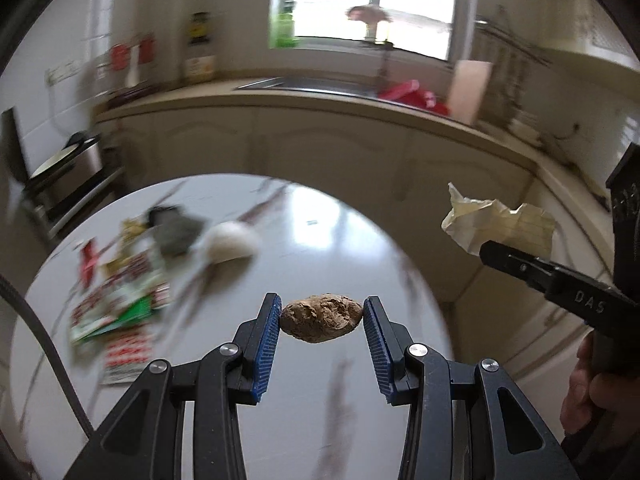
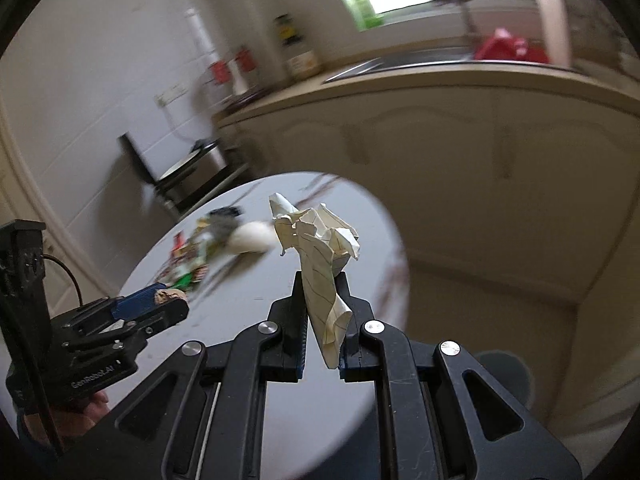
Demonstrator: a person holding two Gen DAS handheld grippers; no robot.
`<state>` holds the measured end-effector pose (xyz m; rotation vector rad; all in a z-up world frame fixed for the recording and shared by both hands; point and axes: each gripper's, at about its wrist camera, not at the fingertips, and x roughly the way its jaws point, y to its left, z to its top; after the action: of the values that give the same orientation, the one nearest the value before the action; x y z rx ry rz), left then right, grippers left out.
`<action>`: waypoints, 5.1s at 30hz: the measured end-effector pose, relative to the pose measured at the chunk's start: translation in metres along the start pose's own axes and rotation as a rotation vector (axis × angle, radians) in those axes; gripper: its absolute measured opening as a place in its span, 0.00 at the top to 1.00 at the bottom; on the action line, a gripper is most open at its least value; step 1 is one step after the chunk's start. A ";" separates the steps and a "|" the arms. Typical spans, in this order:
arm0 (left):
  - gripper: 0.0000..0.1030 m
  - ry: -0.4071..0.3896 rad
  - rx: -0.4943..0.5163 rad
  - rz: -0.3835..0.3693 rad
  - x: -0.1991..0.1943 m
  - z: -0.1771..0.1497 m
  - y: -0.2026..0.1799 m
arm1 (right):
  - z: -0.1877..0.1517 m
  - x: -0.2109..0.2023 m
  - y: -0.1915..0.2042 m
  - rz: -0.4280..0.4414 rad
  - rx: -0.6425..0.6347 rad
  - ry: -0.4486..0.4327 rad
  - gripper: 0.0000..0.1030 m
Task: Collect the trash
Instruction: 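Carry the lump and paper to the floor bin and open both tools, then bring both open tools back up to the table, then grasp the white snack packet with the left tool while the right tool grasps the white bun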
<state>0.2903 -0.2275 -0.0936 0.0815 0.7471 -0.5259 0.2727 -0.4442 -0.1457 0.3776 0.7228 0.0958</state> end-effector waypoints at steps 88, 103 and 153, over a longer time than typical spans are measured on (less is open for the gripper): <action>0.01 -0.216 -0.053 0.095 -0.051 -0.027 -0.013 | 0.022 -0.071 -0.010 -0.105 0.197 -0.131 0.00; 0.01 -0.298 -0.261 0.336 -0.173 -0.091 0.079 | 0.024 -0.026 0.166 0.010 -0.116 -0.132 0.00; 0.00 0.226 0.137 0.244 0.087 -0.015 0.196 | 0.033 0.218 0.127 -0.144 -0.213 0.282 0.00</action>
<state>0.4287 -0.0912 -0.1850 0.3601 0.9062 -0.3374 0.4638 -0.2898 -0.2129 0.1074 1.0060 0.0900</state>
